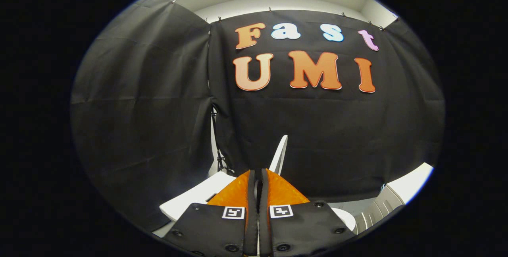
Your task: Open the toilet lid.
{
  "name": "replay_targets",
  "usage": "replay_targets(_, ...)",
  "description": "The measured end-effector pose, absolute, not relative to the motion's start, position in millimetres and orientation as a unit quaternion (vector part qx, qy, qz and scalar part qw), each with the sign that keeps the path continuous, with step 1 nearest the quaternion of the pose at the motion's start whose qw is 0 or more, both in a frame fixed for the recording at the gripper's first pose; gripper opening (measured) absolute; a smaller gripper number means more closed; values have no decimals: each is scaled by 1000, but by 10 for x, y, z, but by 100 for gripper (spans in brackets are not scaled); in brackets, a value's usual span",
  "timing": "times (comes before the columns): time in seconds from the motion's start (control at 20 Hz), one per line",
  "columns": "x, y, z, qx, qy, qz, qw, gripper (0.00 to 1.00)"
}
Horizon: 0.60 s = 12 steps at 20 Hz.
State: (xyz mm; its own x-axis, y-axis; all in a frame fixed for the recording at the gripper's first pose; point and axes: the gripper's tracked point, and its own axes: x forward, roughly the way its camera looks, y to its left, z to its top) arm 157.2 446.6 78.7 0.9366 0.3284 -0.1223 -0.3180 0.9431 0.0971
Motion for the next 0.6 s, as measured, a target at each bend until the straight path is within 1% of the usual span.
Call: replay_targets(0.6, 1532, 5337, 781, 0, 65, 174, 983, 10)
